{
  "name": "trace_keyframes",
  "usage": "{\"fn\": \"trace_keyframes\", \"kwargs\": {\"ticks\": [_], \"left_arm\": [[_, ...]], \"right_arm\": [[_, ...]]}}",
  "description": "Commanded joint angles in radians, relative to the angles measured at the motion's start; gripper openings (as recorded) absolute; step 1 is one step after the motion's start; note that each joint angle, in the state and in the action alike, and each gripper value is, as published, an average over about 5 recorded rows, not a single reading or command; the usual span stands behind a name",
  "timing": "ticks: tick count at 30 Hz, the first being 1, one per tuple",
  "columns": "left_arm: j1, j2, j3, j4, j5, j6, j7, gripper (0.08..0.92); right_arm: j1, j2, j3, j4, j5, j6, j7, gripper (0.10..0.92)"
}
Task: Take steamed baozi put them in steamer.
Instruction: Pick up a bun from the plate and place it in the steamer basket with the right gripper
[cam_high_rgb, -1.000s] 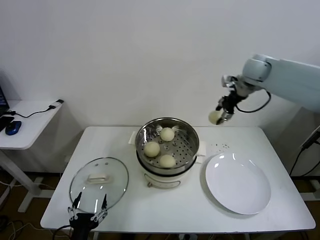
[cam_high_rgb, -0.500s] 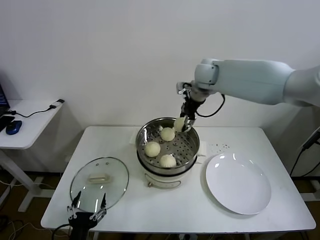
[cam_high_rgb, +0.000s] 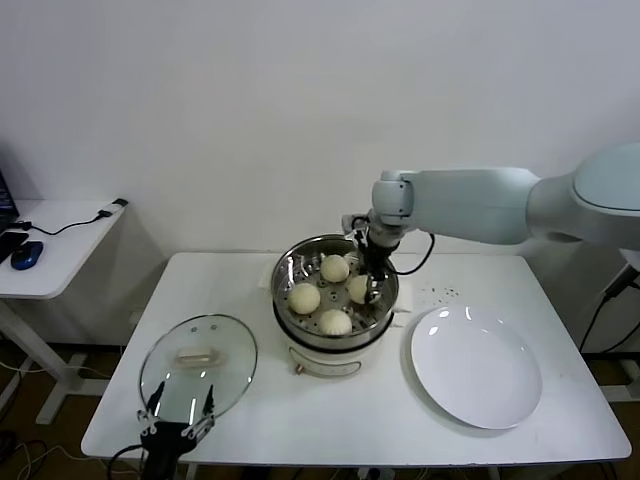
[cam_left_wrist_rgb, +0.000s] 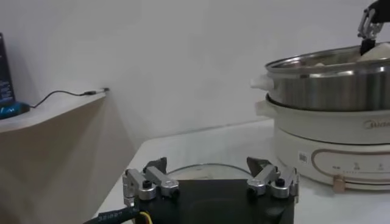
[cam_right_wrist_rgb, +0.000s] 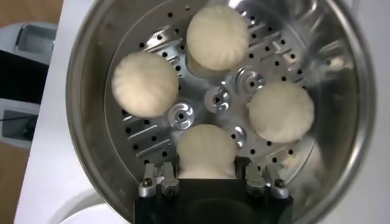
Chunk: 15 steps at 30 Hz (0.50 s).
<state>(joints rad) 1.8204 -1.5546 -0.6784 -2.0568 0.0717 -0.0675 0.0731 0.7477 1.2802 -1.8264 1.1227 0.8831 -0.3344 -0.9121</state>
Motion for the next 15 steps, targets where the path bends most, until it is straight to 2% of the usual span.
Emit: {"fn": "trace_keyframes", "kwargs": {"ticks": [1,7,15], "left_arm": [[-0.007,0.001,0.001,0.01,-0.001,0.002,0.001,0.823],[-0.007,0.002,0.0,0.01,0.0,0.001,0.001,0.823],[-0.004,-0.001,0.0,0.007,0.003,0.001,0.001,0.823]], "right_arm": [[-0.035,0.011,-0.014,-0.002,-0.015,-0.006,0.02,0.592],[-0.033,-0.003,-0.003,0.0,-0.011,-0.009,0.03,0.614],[-0.002,-0.056,0.023,0.023,-0.01,-0.006,0.018,0.803]]}}
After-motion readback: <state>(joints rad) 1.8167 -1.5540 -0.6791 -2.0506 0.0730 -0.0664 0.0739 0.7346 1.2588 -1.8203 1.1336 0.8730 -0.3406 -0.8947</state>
